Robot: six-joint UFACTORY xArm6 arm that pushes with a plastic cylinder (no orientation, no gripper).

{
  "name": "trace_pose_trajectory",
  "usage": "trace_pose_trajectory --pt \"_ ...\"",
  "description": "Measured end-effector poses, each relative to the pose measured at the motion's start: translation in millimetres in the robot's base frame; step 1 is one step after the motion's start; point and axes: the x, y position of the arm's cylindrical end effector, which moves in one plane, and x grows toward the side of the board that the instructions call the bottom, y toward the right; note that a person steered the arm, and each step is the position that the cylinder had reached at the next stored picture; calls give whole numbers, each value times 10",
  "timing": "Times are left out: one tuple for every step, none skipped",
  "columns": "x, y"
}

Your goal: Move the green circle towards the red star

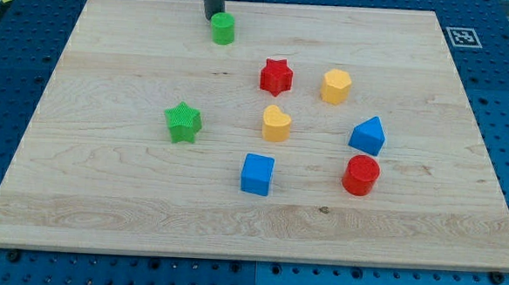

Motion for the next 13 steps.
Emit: trace_pose_trajectory --pt "192 25" --pt "196 42" --pt "-42 71" --pt "-53 119" --pt "82 139" --pt "272 202" --pt "406 264" --pt "515 325" --pt "636 353" --pt "787 353" --pt "1012 353" --pt "1233 353" --pt "1368 353"
